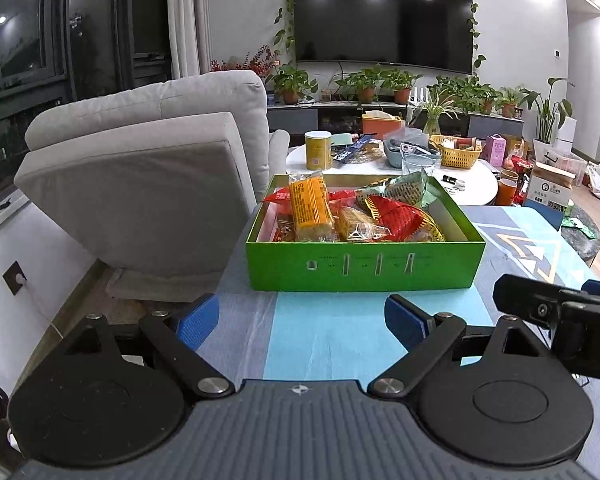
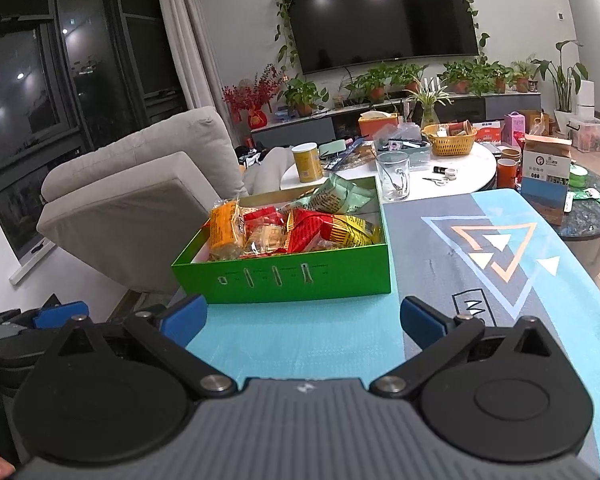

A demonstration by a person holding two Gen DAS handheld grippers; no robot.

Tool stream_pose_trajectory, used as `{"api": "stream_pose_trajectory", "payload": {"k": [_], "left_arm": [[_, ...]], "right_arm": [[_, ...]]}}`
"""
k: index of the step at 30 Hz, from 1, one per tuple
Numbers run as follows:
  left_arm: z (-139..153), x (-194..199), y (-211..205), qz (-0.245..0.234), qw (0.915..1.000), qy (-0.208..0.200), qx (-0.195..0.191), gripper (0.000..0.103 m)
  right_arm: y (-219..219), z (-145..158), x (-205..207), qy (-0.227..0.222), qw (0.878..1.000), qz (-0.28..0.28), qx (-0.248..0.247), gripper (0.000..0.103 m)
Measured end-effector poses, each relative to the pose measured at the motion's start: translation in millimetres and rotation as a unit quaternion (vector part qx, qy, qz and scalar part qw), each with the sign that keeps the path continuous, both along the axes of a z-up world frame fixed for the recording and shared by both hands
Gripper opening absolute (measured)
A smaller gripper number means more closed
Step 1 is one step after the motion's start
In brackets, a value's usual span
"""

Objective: Organize snacks

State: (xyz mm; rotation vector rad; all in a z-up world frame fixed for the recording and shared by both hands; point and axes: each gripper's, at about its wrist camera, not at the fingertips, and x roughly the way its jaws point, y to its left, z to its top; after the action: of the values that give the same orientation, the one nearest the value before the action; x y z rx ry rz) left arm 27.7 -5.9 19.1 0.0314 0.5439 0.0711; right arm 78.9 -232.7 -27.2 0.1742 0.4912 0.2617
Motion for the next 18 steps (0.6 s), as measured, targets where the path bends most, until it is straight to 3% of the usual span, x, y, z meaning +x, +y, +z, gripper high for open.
{"api": "stream_pose_trajectory", "payload": {"k": [18], "left_arm": [[-8,-11,-3,0.008,0.9997,0.009,0.019,0.089]], "right_arm": [[0,-5,-4,0.003,1.0,0.0,-0.005,0.077]]}}
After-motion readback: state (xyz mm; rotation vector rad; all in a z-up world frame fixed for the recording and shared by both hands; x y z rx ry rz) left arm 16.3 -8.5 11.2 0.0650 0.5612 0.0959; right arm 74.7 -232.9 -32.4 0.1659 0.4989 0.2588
